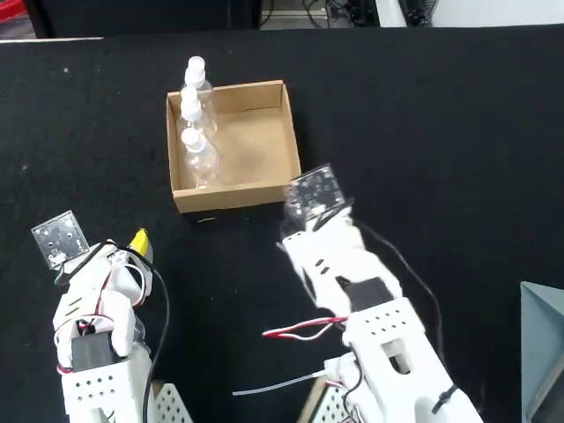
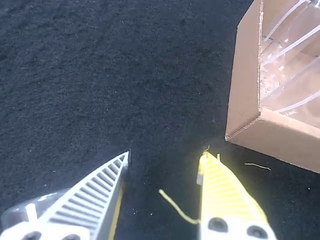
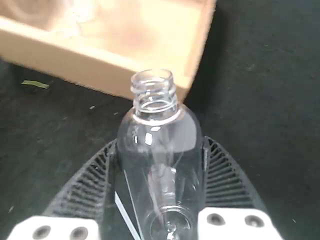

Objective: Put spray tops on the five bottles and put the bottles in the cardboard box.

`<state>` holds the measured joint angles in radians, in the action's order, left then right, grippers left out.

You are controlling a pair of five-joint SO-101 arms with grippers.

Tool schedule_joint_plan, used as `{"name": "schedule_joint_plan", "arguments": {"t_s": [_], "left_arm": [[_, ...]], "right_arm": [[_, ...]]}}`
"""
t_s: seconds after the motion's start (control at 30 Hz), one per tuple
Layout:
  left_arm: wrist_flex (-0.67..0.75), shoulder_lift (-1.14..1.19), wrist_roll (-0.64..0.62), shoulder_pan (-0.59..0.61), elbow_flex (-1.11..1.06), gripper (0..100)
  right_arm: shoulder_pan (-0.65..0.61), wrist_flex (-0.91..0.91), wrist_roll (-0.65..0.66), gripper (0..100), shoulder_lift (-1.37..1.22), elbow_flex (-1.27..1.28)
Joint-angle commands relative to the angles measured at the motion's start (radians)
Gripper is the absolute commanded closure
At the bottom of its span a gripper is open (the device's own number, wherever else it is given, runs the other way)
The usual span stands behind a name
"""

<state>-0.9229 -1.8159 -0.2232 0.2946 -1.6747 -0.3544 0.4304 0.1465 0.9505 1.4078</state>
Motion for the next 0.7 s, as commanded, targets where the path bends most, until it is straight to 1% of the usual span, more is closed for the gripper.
{"name": "schedule_joint_plan", "arguments": {"t_s": [0.0,0.3,0.67], "left_arm": [[0.003,-0.011,0.006,-0.010,-0.025,79],[0.003,-0.011,0.006,-0.010,-0.025,79],[0.003,-0.011,0.006,-0.012,-0.025,79]], "right_arm": [[-0.066,0.015,0.014,86.8,0.035,0.001],[-0.172,0.256,0.014,86.8,0.036,-0.090],[-0.170,0.376,0.014,86.5,0.038,-0.165]]}}
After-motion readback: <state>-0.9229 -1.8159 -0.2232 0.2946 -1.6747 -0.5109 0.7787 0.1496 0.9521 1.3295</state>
